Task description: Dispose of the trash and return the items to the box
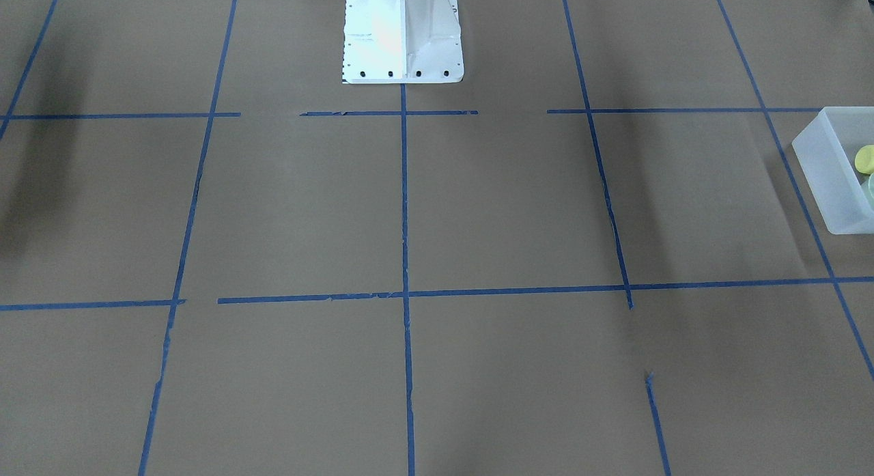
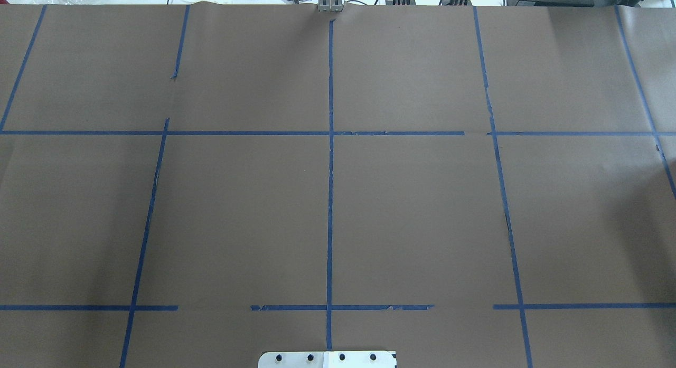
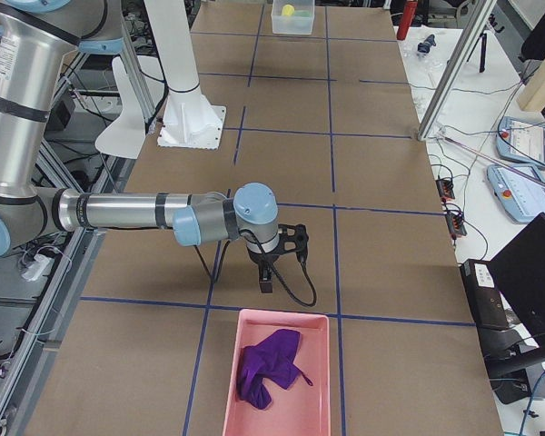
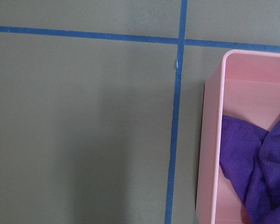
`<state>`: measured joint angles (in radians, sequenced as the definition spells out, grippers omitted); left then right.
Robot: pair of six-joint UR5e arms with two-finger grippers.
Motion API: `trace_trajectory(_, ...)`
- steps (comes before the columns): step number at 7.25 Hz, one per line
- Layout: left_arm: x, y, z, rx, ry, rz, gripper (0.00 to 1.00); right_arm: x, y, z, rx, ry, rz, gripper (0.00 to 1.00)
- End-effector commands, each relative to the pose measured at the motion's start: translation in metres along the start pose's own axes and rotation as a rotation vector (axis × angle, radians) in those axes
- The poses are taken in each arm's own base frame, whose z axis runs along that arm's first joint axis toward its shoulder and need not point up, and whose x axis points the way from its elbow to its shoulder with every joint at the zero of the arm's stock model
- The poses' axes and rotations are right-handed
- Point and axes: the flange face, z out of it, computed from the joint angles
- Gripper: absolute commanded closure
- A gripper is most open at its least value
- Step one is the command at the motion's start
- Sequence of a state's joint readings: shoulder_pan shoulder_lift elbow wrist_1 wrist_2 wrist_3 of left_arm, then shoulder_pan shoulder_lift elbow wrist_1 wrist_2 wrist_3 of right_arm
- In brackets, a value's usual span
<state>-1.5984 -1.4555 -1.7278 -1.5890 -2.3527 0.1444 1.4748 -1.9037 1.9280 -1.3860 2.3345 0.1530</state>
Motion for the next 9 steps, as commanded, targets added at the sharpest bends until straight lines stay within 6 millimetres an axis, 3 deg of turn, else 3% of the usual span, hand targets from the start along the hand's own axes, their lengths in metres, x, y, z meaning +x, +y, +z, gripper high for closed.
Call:
trace_trajectory(1,0.0078,-0.0045,-0.0085,0.019,-0.004,0.018,0.0,0.0037,0.0006,-0.0031,0.006,0.002,0.007,0.0)
trace_trajectory(9,0.0132,-0.0065,-0.0152,0.034,-0.006,0.031,0.0,0.0106,-0.0013,-0.0092,0.006,0.002,-0.045,0.0)
